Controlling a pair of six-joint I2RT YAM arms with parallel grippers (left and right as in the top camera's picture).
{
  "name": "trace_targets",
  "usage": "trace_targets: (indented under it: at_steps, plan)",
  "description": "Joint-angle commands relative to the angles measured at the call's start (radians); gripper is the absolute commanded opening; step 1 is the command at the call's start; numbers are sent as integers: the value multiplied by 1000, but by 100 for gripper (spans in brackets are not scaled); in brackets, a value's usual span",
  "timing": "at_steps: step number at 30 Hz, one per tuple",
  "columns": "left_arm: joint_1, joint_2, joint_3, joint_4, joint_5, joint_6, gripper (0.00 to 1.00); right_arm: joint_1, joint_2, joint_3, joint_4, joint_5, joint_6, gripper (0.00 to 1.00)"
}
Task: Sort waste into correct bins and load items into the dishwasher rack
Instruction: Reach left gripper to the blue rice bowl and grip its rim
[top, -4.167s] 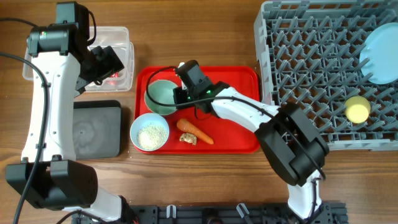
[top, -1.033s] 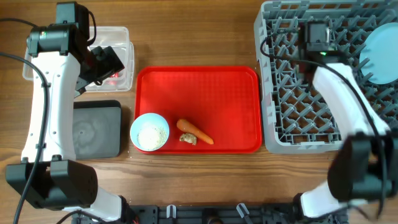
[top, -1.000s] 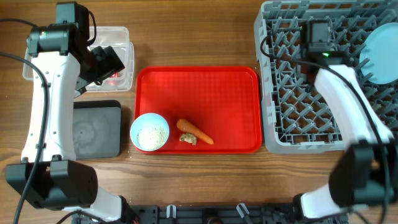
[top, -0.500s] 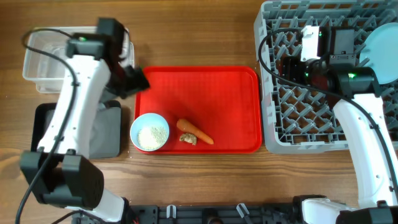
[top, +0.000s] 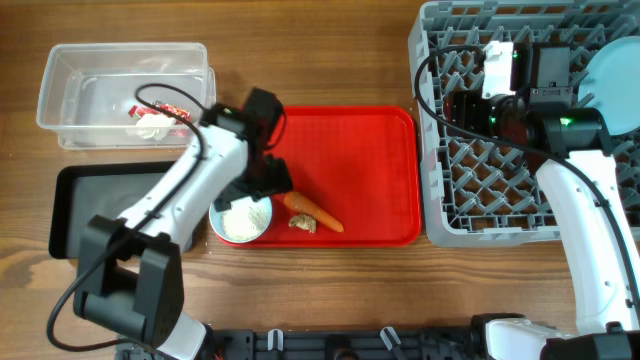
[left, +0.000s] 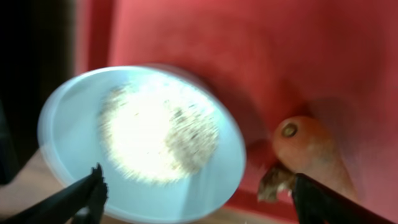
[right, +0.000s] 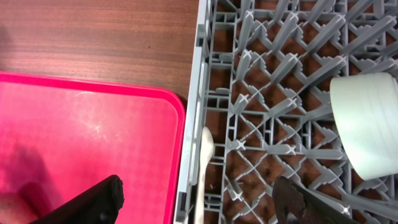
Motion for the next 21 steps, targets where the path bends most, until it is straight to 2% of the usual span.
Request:
trace_targets:
  at_steps: [1,5,7,8,12,21]
  plan:
    - [-45,-9,-83,79,0,-21,89,4,-3,0,2,-23,4,79]
    - [-56,-9,-130,130,1,-21,78,4,-3,0,3,-23,4,79]
    - [-56,-9,-141,137,0,-21,67,4,-3,0,3,-23,4,79]
    - [-56,-9,-142,137,-10,-21,57,4,-3,0,3,-23,4,79]
    - [-55,-9,-142,145,-37,-17,34,4,-3,0,3,-23,4,79]
    - [-51,-9,-142,170,-54,-9,4,4,-3,0,2,-23,4,79]
